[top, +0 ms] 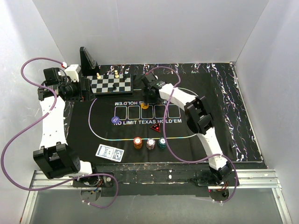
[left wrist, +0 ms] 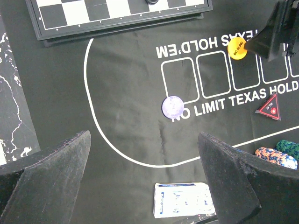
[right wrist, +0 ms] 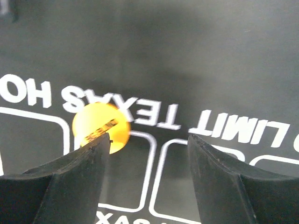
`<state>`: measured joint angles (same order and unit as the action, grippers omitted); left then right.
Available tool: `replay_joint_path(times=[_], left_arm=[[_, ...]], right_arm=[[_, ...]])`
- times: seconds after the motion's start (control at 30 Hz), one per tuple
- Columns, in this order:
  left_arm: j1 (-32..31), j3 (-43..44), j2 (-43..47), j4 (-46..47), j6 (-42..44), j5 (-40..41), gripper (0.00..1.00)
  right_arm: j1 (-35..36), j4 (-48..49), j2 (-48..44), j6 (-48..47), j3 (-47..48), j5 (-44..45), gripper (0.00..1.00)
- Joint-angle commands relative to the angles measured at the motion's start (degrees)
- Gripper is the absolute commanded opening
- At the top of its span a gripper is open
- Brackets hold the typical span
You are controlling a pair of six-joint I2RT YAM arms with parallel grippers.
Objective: Distribute texas hold em gaming equipment
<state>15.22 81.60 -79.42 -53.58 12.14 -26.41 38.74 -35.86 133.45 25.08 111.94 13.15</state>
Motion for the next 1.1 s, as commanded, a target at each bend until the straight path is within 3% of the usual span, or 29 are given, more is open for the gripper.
replay_joint_path(times=[0.0,0.2,0.63,1.07], left_arm=[[0.2,1.3,0.5,-0.5,0.0,-1.4,1.0],[0.2,1.3,0.9,-0.6,0.2,-1.4,1.0],[0.2,2.2,1.0,-0.8,-0.3,-1.3,1.0],[0.3,3.1,0.1,-0.9,-0.5,-0.8,1.0]], right_arm=[[4.0,1.3,-1.3,-1.2,4.5,-0.8,0.76],[5.5,1.0,0.8,-1.1,6.7,0.1,0.82],[5.2,-1.8,6.7,-2.7,7.6,3.6,0.83],[-1.7,-0.4,3.2,-1.9,1.5,6.4,0.65]])
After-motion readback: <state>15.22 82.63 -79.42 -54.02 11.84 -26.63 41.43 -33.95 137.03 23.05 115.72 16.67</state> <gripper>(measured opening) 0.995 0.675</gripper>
